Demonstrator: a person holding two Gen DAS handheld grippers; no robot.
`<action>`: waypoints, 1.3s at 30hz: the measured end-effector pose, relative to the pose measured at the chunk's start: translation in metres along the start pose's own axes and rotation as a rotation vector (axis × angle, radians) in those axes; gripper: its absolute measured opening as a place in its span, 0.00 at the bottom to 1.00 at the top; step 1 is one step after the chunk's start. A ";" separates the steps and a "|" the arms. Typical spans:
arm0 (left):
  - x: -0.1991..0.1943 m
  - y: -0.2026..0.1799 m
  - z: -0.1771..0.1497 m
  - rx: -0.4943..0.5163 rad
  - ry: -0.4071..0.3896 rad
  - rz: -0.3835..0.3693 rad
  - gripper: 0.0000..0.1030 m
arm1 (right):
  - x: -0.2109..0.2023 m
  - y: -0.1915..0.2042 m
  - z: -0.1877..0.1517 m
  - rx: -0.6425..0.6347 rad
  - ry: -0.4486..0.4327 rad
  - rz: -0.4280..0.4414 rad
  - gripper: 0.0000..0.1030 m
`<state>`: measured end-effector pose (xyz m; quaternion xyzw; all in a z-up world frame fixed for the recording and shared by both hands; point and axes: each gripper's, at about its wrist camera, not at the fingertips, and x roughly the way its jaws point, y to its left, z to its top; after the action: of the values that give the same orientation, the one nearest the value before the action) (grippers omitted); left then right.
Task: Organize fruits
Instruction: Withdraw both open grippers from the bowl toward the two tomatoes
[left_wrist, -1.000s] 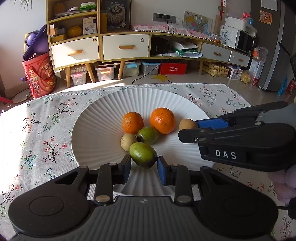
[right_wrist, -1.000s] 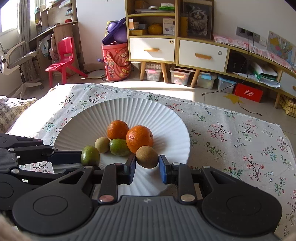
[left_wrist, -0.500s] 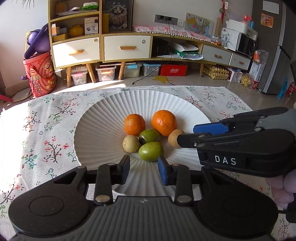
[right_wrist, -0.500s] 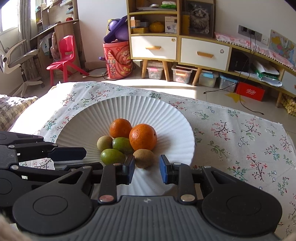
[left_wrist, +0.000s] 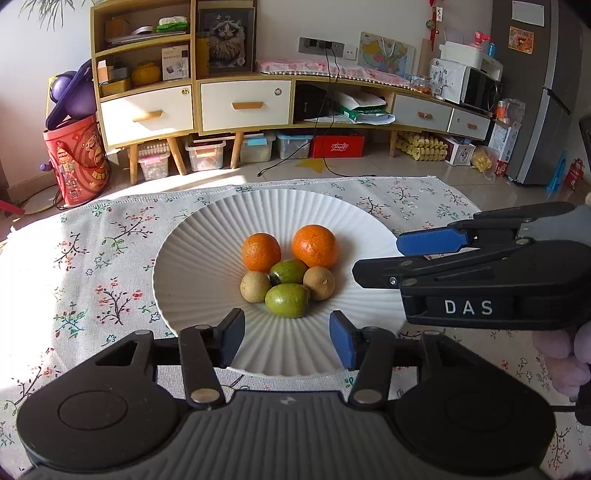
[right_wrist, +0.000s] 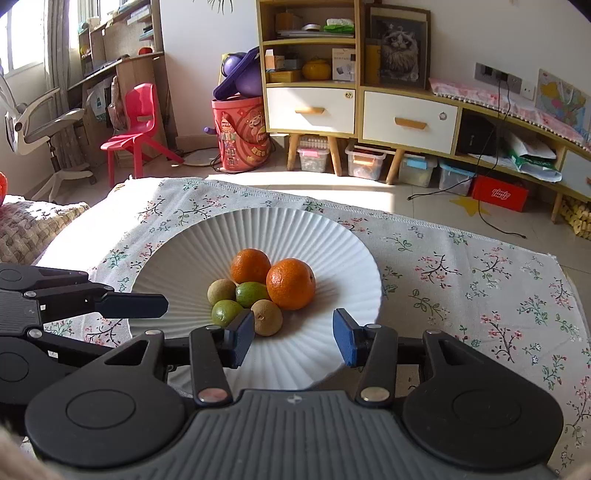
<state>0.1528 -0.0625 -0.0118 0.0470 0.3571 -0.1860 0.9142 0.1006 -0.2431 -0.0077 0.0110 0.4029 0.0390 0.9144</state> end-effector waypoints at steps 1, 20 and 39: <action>-0.002 0.001 -0.001 0.001 -0.002 0.000 0.39 | -0.002 -0.001 0.000 0.002 -0.004 0.000 0.44; -0.033 0.014 -0.018 0.002 -0.016 0.006 0.63 | -0.023 0.007 -0.015 -0.034 -0.005 0.003 0.60; -0.054 0.031 -0.051 -0.012 0.017 0.046 0.85 | -0.028 0.024 -0.035 -0.055 0.026 0.007 0.83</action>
<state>0.0950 -0.0060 -0.0147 0.0512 0.3647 -0.1624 0.9154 0.0546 -0.2221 -0.0091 -0.0131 0.4133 0.0535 0.9089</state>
